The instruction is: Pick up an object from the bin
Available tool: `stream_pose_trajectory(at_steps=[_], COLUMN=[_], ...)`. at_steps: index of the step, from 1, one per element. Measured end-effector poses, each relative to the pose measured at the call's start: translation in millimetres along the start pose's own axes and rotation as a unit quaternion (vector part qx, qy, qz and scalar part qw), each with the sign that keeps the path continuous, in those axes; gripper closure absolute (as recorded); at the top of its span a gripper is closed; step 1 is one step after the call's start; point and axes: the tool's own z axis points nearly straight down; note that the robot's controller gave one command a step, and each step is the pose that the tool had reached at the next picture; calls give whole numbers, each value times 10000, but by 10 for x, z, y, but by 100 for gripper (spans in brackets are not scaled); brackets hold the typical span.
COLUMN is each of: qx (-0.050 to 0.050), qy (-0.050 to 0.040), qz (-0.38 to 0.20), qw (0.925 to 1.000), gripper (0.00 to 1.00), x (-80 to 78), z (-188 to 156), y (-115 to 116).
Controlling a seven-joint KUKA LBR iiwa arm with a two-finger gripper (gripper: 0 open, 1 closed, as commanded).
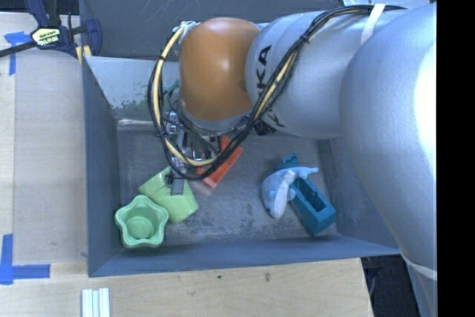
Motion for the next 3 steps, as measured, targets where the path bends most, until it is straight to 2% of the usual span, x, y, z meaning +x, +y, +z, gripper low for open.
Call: stream_pose_trajectory(at_steps=[1,2,3], qx=[-9,-22,-41], qy=[-38,-40,-67], qz=[14,-89,-122], qw=[10000,9999,9999], gripper=[0,0,0], x=[-17,101,68], z=[-52,351,219], y=[-7,-96,-60])
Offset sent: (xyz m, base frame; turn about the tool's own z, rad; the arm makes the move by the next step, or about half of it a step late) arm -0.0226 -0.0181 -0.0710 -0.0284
